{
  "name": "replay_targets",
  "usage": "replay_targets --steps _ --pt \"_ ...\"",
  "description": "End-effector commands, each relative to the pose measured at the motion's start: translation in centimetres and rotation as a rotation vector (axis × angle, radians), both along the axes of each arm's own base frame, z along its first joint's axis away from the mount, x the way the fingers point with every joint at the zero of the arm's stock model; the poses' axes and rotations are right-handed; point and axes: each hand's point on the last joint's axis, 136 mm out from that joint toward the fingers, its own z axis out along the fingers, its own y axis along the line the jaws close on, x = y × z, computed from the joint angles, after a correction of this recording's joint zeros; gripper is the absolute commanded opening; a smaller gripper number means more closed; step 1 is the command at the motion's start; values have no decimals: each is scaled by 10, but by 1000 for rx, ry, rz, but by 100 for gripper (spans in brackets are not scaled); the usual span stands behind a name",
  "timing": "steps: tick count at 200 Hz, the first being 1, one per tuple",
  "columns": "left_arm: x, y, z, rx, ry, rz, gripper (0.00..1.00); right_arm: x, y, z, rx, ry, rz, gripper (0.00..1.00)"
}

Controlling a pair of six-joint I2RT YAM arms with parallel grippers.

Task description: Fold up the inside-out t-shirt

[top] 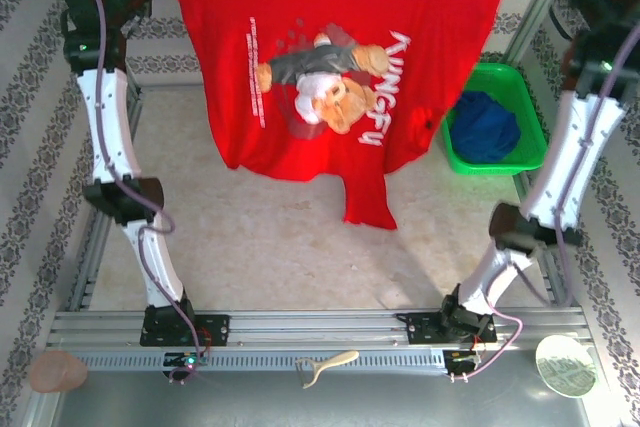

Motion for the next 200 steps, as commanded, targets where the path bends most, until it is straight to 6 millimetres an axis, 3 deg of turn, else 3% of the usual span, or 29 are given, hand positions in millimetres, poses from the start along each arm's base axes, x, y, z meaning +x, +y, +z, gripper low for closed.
replay_targets --steps 1,22,48,63,74,84,89,95,97,111,123,134,148,149,150,151,152,160,164,182,192,200 --pt "26 36 14 -277 -112 95 0 24 -33 12 114 -103 -93 0" --pt "3 37 56 -251 -240 112 0 10 -46 30 146 -167 -109 0" --pt "-45 11 104 -100 -341 12 0 -34 -33 55 31 -235 -118 0" --pt "-66 -18 104 18 -297 -66 0 -56 -8 57 -69 -235 -58 0" --pt "-79 -40 93 117 -239 -114 0 -71 17 51 -146 -225 -12 0" --pt "-85 -54 67 201 -140 -121 0 -78 29 31 -188 -169 -20 0" --pt "-95 -60 64 243 -129 -121 0 -76 31 15 -192 -135 -28 0" --pt "-103 -65 55 273 -118 -117 0 -88 32 3 -195 -124 -56 0" --pt "-100 -65 43 273 -98 -118 0 -90 32 -2 -194 -115 -64 0" --pt "-123 -60 17 232 -90 -50 0 -98 28 -44 -195 -38 -103 0" --pt "-133 -51 -32 160 -28 -11 0 -101 34 -83 -195 29 -74 0" --pt "-139 -53 -92 121 72 -32 0 -103 50 -125 -192 104 -16 0" --pt "-158 -61 -165 109 199 -59 0 -108 70 -208 -188 251 48 0" --pt "-160 -62 -171 108 210 -60 0 -112 73 -206 -192 244 52 0" --pt "-162 -62 -178 108 221 -60 0 -110 72 -223 -184 281 56 0" --pt "-163 -63 -183 108 229 -59 0 -113 75 -221 -188 274 60 0" --pt "-165 -63 -188 107 238 -59 0 -112 75 -237 -181 307 64 0" --pt "-181 -67 -232 110 314 -66 0 -126 82 -285 -166 395 84 0" --pt "-190 -69 -254 112 360 -72 0 -131 84 -321 -154 464 91 0" --pt "-231 -77 -340 145 544 -110 0 -183 88 -443 -161 704 80 0" --pt "-252 -81 -373 153 615 -127 0 -214 93 -500 -163 832 97 0" --pt "-266 -81 -391 169 657 -129 0 -235 98 -533 -145 899 108 0"
